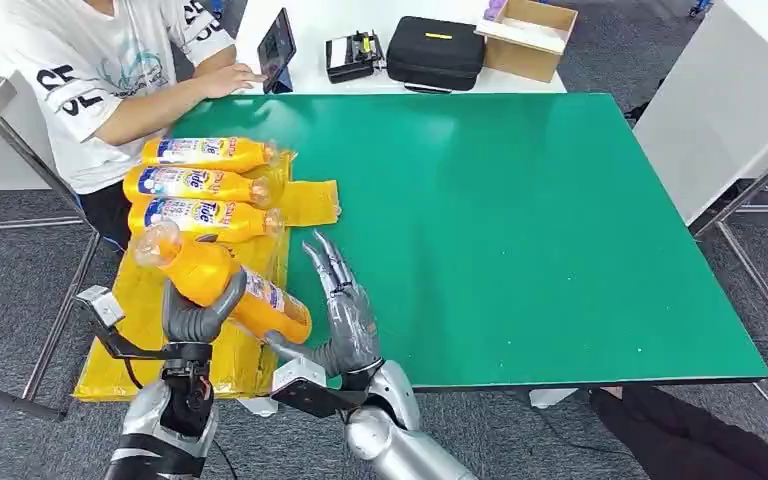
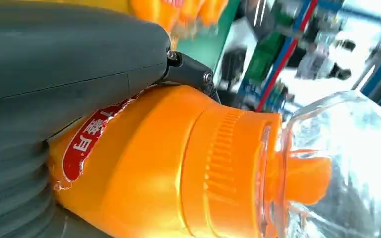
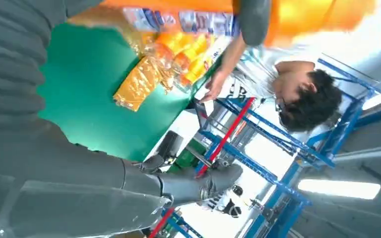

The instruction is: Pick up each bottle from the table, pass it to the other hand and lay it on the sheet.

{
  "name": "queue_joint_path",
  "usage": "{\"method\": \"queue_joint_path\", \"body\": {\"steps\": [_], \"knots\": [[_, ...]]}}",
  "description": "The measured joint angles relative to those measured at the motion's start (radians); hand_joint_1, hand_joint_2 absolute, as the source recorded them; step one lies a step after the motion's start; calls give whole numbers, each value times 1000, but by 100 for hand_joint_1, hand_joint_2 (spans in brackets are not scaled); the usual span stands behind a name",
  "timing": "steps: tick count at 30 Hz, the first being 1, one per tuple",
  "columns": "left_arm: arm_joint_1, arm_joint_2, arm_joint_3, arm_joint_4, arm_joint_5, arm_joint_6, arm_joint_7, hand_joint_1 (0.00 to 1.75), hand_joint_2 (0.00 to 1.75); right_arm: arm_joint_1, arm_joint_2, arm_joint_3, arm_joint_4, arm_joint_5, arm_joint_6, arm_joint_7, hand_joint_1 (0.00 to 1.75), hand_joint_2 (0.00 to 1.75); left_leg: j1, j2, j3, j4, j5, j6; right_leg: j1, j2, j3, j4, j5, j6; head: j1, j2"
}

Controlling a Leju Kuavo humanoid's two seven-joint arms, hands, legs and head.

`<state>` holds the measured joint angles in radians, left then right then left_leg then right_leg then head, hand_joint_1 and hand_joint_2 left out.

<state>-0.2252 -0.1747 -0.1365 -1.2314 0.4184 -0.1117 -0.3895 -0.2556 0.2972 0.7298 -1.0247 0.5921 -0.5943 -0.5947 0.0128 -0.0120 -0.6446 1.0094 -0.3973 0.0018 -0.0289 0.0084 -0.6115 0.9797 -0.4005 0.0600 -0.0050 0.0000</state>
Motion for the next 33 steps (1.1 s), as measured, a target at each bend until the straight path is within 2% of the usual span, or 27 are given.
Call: {"method": "queue_joint_path", "body": {"steps": [9,17,21,25,27,30,33], "knots": [[-51,-3,77,24,-140,204,-81,175,175,4,0,-2,-31,-18,-11,-1,0,175,0,1,-1,0,0,0,-1,0,0,0,0,0,0,0],[-63,-9,97,25,-258,282,-129,175,175,6,-1,-2,-50,-78,-14,-21,0,175,0,1,-1,0,-1,0,-1,0,-1,0,0,0,0,0],[-77,-4,99,15,-463,391,-187,175,175,27,-6,-23,-150,-161,-18,-87,0,175,0,1,-1,0,0,0,-1,0,-1,0,0,0,0,0],[-99,11,99,3,-590,439,-195,175,175,51,-12,-50,-261,-183,-18,-90,0,175,-1,2,-1,0,-1,0,-1,0,-1,0,0,0,0,0],[-108,18,94,4,-690,455,-179,175,175,64,-13,-63,-304,-187,-18,-94,0,175,-1,1,-1,0,0,0,-1,0,-2,0,0,0,0,0],[-146,63,57,36,-1028,474,-119,175,175,93,-13,-113,-424,-219,-19,-101,0,175,-1,1,-1,0,0,0,-1,0,-1,0,0,0,0,0],[-187,97,20,106,-1246,488,-88,175,175,120,-11,-162,-536,-242,-19,-102,0,175,-1,2,-1,0,0,0,-1,0,-1,0,1,0,0,0]]}}
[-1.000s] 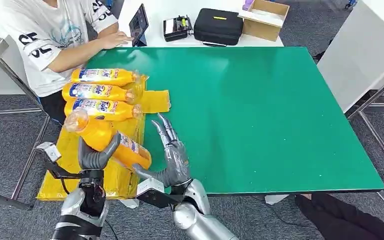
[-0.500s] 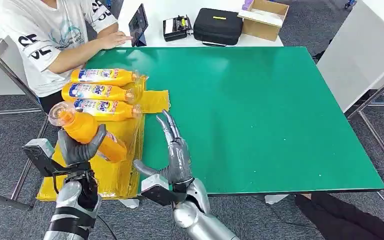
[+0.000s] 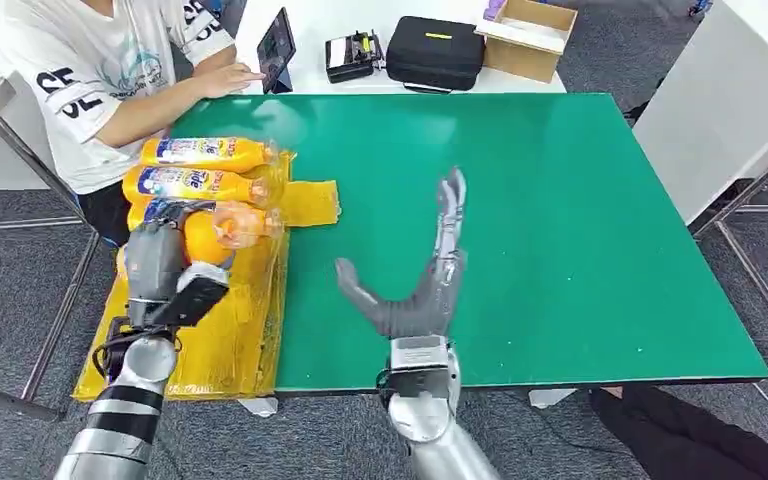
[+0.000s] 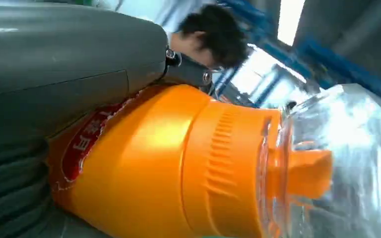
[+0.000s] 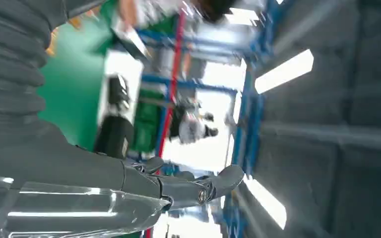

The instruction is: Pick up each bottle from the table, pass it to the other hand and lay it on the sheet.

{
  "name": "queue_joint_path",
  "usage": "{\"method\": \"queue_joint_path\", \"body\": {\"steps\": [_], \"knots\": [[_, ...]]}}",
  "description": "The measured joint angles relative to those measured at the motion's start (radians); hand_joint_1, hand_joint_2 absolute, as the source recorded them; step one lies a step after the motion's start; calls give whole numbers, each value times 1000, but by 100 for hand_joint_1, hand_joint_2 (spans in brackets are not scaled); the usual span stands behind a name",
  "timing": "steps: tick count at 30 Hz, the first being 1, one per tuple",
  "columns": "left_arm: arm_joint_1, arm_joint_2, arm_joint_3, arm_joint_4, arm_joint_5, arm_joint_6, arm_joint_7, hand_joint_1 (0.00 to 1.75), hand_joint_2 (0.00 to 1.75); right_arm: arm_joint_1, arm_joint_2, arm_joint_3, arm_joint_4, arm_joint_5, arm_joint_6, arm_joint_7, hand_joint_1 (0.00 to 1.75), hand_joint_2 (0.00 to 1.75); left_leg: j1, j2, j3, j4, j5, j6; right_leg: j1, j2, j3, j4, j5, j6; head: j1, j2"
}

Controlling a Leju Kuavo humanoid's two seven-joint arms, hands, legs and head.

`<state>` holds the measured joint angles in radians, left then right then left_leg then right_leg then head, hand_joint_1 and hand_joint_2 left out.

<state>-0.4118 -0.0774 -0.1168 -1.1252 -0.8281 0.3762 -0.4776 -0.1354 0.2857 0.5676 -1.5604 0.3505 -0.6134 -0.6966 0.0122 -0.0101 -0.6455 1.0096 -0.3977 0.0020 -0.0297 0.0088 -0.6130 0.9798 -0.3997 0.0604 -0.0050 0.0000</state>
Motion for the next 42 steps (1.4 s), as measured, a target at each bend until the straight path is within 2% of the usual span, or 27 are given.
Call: {"method": "queue_joint_path", "body": {"steps": [6,12,26,37,38,39,40,41,42], "knots": [[-41,56,-65,132,-170,-6,14,175,175,19,-7,-48,-91,-22,0,0,0,175,0,1,0,0,0,0,0,0,0,0,0,0,0,0],[-62,108,-125,233,-224,-109,23,175,175,20,-18,-52,-90,-58,2,0,0,175,0,1,0,0,0,0,0,0,-1,0,0,0,0,0],[-66,158,-182,355,-182,-184,-16,175,175,19,-24,-54,-33,-51,14,0,0,175,0,0,-1,0,0,0,0,0,0,0,0,0,0,0],[-81,209,-201,373,-99,-313,-49,175,175,18,-8,-57,69,-106,119,3,0,175,0,0,7,-1,-1,-1,0,0,7,1,-1,-1,0,0],[-82,213,-203,373,-92,-322,-50,126,175,18,-5,-57,78,-106,120,3,0,175,0,0,8,-1,-1,-1,0,0,7,1,-1,-1,0,0],[-82,217,-204,373,-90,-326,-51,14,175,18,-4,-57,83,-106,120,3,0,175,0,0,9,-1,-1,-1,0,0,8,1,-1,-1,0,0],[-82,219,-206,373,-89,-329,-53,0,175,18,-2,-57,90,-106,121,3,0,175,0,0,10,-1,-1,-2,0,0,9,2,-1,-1,0,0],[-82,222,-209,373,-86,-331,-53,0,0,18,-1,-57,95,-107,123,3,0,175,0,0,10,-1,-1,-2,0,1,9,2,-1,-1,0,0],[-82,223,-209,373,-79,-338,-54,0,0,18,1,-57,98,-107,126,3,0,175,0,0,10,-1,-1,-2,0,1,9,2,-1,-1,0,0]]}}
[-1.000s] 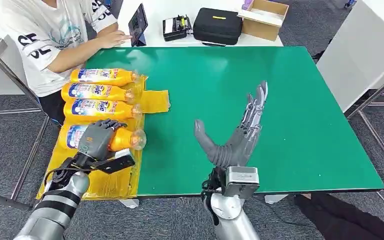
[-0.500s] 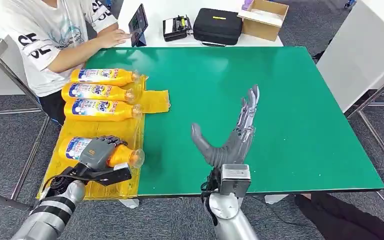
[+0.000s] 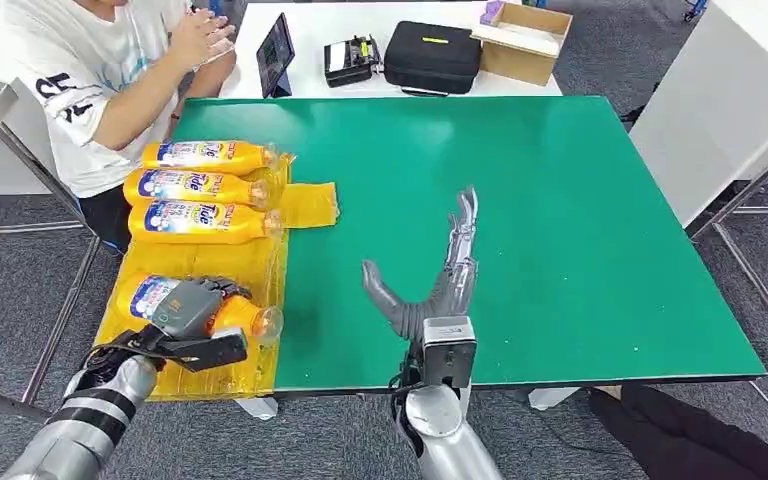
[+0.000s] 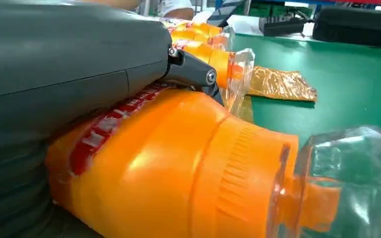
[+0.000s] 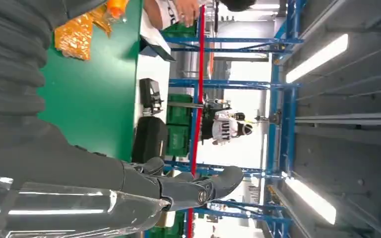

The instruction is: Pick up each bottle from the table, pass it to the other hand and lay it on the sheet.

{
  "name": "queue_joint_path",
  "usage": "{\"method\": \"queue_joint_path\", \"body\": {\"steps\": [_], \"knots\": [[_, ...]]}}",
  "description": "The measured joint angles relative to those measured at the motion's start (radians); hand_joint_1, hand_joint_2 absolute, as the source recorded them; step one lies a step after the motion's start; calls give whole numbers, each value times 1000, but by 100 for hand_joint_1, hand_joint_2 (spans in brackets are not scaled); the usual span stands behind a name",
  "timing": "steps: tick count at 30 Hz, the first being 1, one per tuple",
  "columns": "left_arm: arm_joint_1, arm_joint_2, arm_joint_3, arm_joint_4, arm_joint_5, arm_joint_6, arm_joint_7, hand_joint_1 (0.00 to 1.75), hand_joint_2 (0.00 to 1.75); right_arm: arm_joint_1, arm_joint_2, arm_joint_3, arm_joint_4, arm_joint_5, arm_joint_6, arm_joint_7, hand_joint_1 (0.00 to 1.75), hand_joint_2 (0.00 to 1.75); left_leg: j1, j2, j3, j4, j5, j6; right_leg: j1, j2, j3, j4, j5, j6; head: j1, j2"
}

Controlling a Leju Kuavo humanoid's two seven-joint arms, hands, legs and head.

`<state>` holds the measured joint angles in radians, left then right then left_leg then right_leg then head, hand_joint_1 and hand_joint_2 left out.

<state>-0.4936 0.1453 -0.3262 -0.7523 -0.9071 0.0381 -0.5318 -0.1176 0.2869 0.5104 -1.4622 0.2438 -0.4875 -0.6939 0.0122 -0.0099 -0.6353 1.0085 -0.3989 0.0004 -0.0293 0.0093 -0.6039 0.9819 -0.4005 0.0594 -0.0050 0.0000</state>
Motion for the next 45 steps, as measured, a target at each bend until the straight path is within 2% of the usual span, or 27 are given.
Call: {"method": "queue_joint_path", "body": {"steps": [6,16,34,43,44,45], "knots": [[4,26,-5,-8,89,-116,-22,0,0,-1,10,1,32,-6,44,-1,0,175,0,0,1,0,0,0,0,0,2,0,0,0,0,0],[22,56,-16,-24,204,-223,-61,0,0,-20,13,2,87,-14,73,-1,0,175,0,-2,2,0,1,0,0,-1,4,0,-1,-1,0,0],[89,57,-48,-61,375,-286,-129,0,0,-46,17,3,180,-10,98,3,0,175,0,-8,4,0,1,0,0,-4,8,0,-2,-1,0,0],[132,20,-17,-111,458,-277,-121,0,0,-48,18,3,199,0,98,4,0,175,0,-9,4,0,1,0,0,-4,6,0,-2,-1,0,0],[138,9,-8,-118,481,-256,-117,0,175,-48,19,3,199,2,96,4,0,175,0,-8,4,0,1,0,0,-4,5,0,-2,-1,0,0],[151,-10,15,-131,524,-216,-103,0,175,-47,19,3,199,6,93,5,0,175,0,-8,3,0,1,0,0,-4,5,0,-2,-1,0,0]]}}
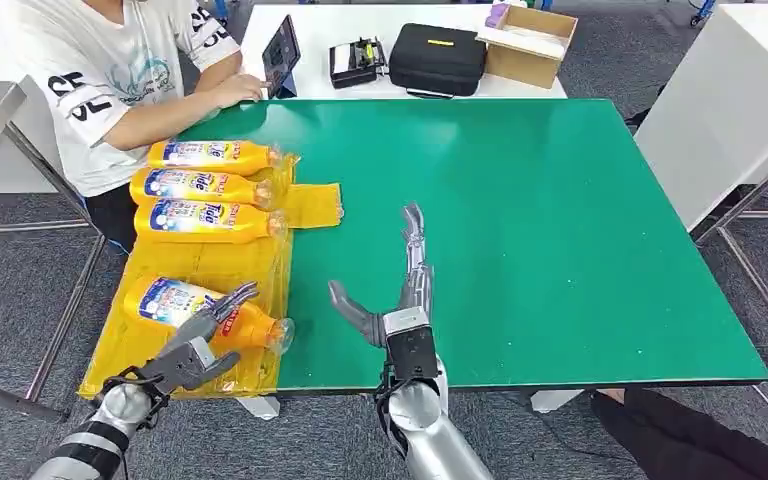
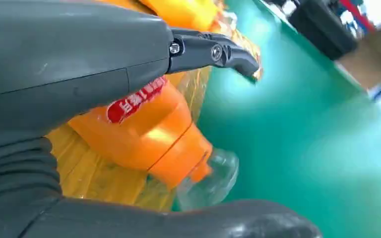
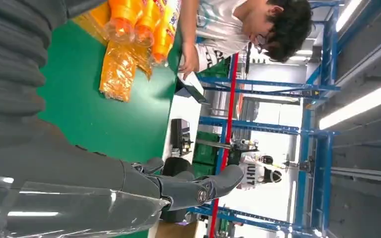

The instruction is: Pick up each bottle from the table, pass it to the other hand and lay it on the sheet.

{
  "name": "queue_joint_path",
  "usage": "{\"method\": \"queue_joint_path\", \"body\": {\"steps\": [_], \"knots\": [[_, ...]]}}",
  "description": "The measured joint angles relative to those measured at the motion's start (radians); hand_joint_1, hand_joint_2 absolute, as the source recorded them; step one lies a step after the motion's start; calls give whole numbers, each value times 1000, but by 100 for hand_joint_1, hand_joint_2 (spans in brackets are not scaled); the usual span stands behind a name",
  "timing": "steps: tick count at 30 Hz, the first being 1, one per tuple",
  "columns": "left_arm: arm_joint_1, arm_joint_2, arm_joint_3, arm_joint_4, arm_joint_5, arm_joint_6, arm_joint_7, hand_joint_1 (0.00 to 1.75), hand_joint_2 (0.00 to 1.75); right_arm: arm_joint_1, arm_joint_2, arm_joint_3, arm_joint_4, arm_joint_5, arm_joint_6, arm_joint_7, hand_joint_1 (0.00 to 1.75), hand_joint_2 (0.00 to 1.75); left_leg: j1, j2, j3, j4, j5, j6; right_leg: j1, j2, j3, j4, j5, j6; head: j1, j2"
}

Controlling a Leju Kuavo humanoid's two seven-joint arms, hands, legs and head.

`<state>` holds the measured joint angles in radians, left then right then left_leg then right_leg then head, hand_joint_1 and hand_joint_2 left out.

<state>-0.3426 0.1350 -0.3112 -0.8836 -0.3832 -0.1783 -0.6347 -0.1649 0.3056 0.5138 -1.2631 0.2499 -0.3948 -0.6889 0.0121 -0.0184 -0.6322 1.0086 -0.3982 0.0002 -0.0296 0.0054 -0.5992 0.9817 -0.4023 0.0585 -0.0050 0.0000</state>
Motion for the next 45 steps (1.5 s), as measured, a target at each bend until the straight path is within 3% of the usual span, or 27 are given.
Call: {"method": "queue_joint_path", "body": {"steps": [6,14,24,35,43,44,45], "knots": [[44,-153,209,-161,210,255,56,0,175,1,0,12,0,24,-23,5,0,175,0,1,-8,1,2,1,0,0,-7,0,2,1,0,0],[86,-268,372,-407,361,307,-9,0,175,12,-2,16,0,29,-61,-1,0,175,0,2,-11,1,1,0,0,0,-10,0,1,0,0,0],[257,-345,374,-601,467,249,42,0,175,118,-19,-25,-123,-39,-195,-8,0,175,-1,3,-12,1,-2,1,-1,0,-12,-1,0,1,0,0],[459,-411,291,-670,383,284,20,0,175,246,-42,-116,-244,-84,-217,-8,0,175,-1,3,-13,1,-4,1,-1,0,-13,-1,-2,3,0,0],[508,-438,239,-670,375,287,14,0,175,274,-45,-145,-258,-71,-217,-8,0,175,-1,3,-12,1,-4,2,-1,1,-12,-1,-2,3,0,0],[510,-439,238,-670,375,287,14,0,175,275,-45,-147,-258,-71,-217,-8,129,175,-1,3,-12,1,-4,2,-1,1,-12,-1,-2,3,0,0],[511,-440,234,-669,375,287,14,152,175,276,-45,-148,-258,-69,-217,-8,175,175,-1,3,-12,1,-4,2,-1,1,-12,-1,-2,3,0,0]]}}
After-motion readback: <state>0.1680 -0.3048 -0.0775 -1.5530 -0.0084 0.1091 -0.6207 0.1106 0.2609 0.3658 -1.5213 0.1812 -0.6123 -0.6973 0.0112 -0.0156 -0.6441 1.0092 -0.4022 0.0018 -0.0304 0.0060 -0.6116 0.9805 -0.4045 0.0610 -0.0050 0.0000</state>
